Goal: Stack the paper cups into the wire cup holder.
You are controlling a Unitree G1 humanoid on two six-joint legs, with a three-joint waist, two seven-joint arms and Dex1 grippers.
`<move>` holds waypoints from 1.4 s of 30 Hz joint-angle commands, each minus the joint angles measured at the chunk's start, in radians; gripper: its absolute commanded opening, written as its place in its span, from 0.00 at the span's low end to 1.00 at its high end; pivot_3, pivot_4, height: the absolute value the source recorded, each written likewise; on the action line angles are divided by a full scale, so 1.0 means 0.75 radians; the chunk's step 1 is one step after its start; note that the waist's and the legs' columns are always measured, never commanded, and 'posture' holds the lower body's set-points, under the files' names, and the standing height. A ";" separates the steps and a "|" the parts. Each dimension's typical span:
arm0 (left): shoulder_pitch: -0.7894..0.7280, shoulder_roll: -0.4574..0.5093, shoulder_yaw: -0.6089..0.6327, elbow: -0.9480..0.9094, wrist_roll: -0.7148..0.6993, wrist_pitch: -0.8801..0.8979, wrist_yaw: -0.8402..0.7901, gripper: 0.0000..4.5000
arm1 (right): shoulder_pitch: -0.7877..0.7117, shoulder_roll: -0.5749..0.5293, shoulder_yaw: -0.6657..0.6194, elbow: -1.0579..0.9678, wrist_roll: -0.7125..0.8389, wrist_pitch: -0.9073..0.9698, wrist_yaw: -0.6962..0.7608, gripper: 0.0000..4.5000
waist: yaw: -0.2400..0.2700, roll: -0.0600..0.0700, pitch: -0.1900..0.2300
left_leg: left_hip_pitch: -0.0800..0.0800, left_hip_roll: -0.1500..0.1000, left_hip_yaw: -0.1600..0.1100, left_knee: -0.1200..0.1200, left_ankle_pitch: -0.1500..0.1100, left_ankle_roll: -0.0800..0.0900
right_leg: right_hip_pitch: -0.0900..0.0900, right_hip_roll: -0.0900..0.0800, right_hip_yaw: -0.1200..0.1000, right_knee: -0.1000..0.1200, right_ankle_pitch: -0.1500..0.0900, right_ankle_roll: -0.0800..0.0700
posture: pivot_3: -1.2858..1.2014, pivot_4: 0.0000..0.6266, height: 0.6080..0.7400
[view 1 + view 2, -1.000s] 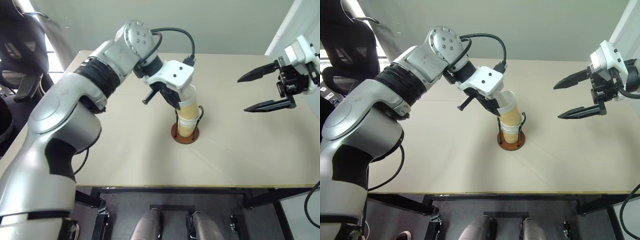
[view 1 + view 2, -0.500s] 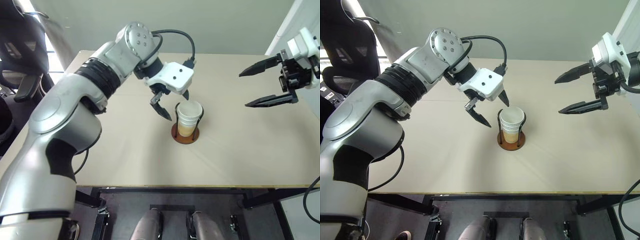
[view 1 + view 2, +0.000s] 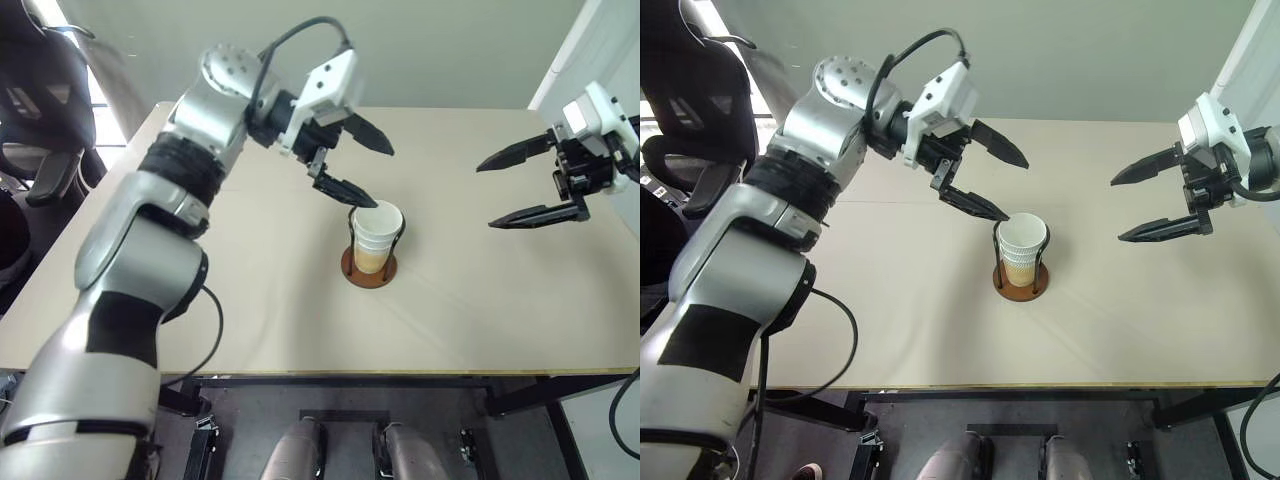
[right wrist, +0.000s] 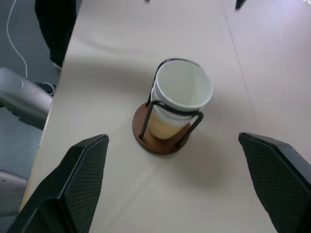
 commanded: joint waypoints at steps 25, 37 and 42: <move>0.442 -0.007 0.809 -0.393 0.226 0.224 0.911 0.99 | -0.076 0.378 -0.496 0.687 -0.468 -0.292 -0.310 0.98 | 0.002 0.000 0.000 | 0.004 0.000 -0.001 -0.003 0.015 -0.008 | 0.000 0.000 0.000 0.002 0.011 -0.014 | 0.52 0.24 1.00; 0.511 -0.060 0.863 -0.376 0.271 0.150 0.985 0.99 | 0.025 0.421 -0.671 0.687 -0.521 -0.278 -0.499 0.98 | 0.002 0.000 0.000 | 0.006 0.000 -0.001 -0.016 0.020 -0.018 | -0.002 -0.001 0.000 0.001 0.016 -0.017 | 0.52 0.24 1.00; 0.537 -0.087 0.908 -0.384 0.276 0.122 1.072 0.99 | 0.062 0.452 -0.723 0.674 -0.529 -0.276 -0.606 0.98 | 0.002 0.000 0.000 | 0.006 0.000 -0.001 -0.019 0.025 -0.014 | -0.004 -0.001 0.000 0.001 0.020 -0.009 | 0.52 0.24 1.00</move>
